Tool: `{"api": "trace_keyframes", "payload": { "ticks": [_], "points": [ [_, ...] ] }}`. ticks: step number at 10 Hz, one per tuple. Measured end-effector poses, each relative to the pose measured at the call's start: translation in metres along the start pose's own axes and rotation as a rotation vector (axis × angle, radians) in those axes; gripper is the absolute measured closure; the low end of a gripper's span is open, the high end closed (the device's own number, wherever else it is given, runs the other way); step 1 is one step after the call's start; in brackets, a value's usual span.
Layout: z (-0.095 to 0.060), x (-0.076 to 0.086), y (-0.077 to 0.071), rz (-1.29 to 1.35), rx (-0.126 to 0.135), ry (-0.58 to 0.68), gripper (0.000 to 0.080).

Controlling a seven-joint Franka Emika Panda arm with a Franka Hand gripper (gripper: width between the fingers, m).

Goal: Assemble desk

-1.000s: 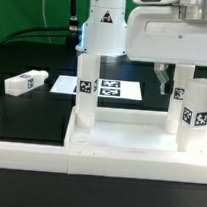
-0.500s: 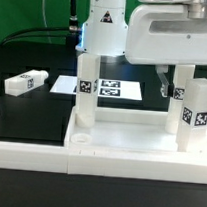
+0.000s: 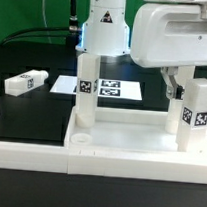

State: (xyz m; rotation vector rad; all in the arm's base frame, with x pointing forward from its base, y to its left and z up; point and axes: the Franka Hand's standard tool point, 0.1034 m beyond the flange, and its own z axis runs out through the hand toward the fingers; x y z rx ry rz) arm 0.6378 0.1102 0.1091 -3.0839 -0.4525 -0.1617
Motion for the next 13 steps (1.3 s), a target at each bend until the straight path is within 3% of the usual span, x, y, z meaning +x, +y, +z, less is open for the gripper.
{"api": "trace_keyframes", "payload": {
  "ticks": [1, 2, 3, 8, 13],
  "points": [
    [0.0, 0.0, 0.0, 0.006, 0.0, 0.0, 0.0377],
    [0.0, 0.0, 0.0, 0.031, 0.0, 0.0, 0.0377],
    [0.0, 0.0, 0.001, 0.031, 0.0, -0.001, 0.0512],
    [0.0, 0.0, 0.001, 0.472, 0.001, 0.003, 0.0512],
    [-0.001, -0.014, 0.038, 1.002, -0.052, -0.001, 0.0504]
  ]
}}
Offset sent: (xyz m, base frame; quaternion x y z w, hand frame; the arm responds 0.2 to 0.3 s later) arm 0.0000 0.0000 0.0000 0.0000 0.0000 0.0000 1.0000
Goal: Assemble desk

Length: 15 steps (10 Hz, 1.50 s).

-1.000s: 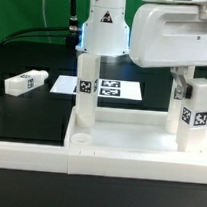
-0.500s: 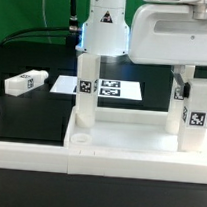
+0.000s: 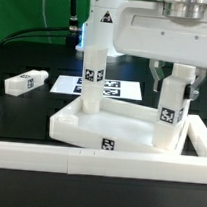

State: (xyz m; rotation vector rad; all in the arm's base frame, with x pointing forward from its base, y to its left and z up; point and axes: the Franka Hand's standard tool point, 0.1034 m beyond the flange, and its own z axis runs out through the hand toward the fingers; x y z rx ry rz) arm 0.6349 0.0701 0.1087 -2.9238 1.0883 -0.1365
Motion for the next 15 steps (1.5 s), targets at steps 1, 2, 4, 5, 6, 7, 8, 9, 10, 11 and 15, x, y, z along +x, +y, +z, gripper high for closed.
{"api": "trace_keyframes", "payload": {
  "ticks": [1, 2, 4, 5, 6, 7, 8, 9, 10, 11, 15],
  "points": [
    [0.0, 0.002, 0.002, 0.039, -0.005, 0.004, 0.0504],
    [0.0, 0.003, 0.004, 0.071, -0.007, 0.004, 0.0473],
    [0.0, 0.002, 0.002, 0.059, -0.005, 0.004, 0.0337],
    [-0.009, -0.001, -0.004, 0.042, 0.006, 0.005, 0.0195],
    [-0.023, -0.001, -0.008, 0.0, 0.025, 0.011, 0.0164],
    [-0.039, 0.002, -0.003, -0.048, 0.045, 0.012, 0.0164],
    [-0.057, 0.008, 0.01, -0.087, 0.06, 0.005, 0.0152],
    [-0.069, 0.023, 0.027, -0.125, 0.066, 0.012, 0.0151],
    [-0.076, 0.04, 0.04, -0.148, 0.068, 0.029, 0.0151],
    [-0.078, 0.051, 0.048, -0.145, 0.067, 0.039, 0.0151],
    [-0.073, 0.047, 0.047, -0.194, 0.069, 0.041, 0.0151]
  ]
}}
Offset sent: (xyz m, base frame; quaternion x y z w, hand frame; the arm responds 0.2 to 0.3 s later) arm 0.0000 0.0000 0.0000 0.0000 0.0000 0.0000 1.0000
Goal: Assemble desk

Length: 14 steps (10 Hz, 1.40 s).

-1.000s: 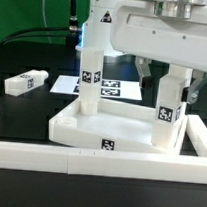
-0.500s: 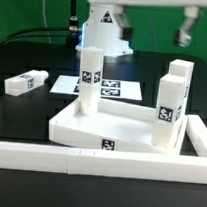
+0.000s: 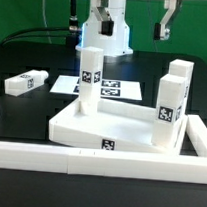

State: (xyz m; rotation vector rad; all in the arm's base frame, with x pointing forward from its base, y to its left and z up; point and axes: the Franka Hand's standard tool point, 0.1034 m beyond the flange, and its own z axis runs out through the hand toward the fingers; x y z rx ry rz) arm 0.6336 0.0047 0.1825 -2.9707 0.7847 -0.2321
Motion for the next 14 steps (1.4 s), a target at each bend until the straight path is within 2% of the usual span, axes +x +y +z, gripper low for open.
{"api": "trace_keyframes", "payload": {
  "ticks": [1, 2, 3, 5, 7, 8, 9, 10, 11, 12, 14],
  "points": [
    [0.007, 0.005, 0.025, -0.092, 0.012, 0.019, 0.0151],
    [0.014, 0.012, 0.057, -0.135, -0.001, 0.018, 0.0151],
    [0.019, 0.019, 0.076, -0.128, -0.01, 0.02, 0.0151],
    [0.019, 0.015, 0.065, -0.125, -0.003, 0.018, 0.0151],
    [0.02, 0.016, 0.071, -0.127, -0.005, 0.019, 0.0151],
    [0.026, 0.017, 0.098, -0.148, -0.001, 0.028, 0.0151],
    [0.03, 0.021, 0.132, -0.144, -0.015, 0.018, 0.0151],
    [0.032, 0.03, 0.156, -0.132, -0.03, 0.037, 0.0151],
    [0.034, 0.03, 0.159, -0.136, -0.039, 0.076, 0.0151],
    [0.035, 0.026, 0.153, -0.142, -0.034, 0.061, 0.0151],
    [0.036, 0.027, 0.155, -0.14, -0.035, 0.06, 0.0151]
  ]
}}
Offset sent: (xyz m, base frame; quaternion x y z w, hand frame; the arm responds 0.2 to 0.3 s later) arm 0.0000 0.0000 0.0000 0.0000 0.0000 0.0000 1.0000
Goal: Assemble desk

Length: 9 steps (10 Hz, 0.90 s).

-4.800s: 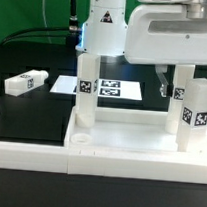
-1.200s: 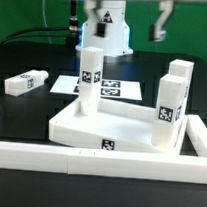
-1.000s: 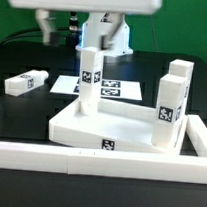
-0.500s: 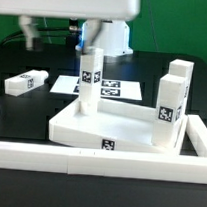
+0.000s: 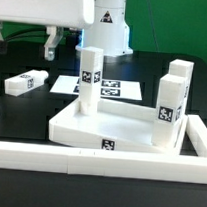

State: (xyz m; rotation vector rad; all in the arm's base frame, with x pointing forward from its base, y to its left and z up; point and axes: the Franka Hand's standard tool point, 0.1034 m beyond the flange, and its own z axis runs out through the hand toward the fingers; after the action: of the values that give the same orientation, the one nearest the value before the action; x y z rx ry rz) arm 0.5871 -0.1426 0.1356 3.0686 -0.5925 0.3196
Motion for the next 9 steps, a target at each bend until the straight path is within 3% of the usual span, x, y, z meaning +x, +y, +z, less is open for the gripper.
{"api": "trace_keyframes", "payload": {
  "ticks": [1, 3, 4, 7, 8, 9],
  "points": [
    [0.002, -0.001, 0.004, 0.002, 0.0, 0.01, 0.0151],
    [0.018, -0.038, 0.056, 0.03, -0.023, 0.014, 0.0151],
    [0.017, -0.036, 0.071, 0.044, -0.029, 0.019, 0.0151],
    [0.018, -0.037, 0.072, 0.04, -0.032, 0.02, 0.0151],
    [0.02, -0.04, 0.078, 0.052, -0.028, 0.013, 0.0151],
    [0.027, -0.052, 0.096, 0.111, -0.017, -0.007, 0.0151]
  ]
}}
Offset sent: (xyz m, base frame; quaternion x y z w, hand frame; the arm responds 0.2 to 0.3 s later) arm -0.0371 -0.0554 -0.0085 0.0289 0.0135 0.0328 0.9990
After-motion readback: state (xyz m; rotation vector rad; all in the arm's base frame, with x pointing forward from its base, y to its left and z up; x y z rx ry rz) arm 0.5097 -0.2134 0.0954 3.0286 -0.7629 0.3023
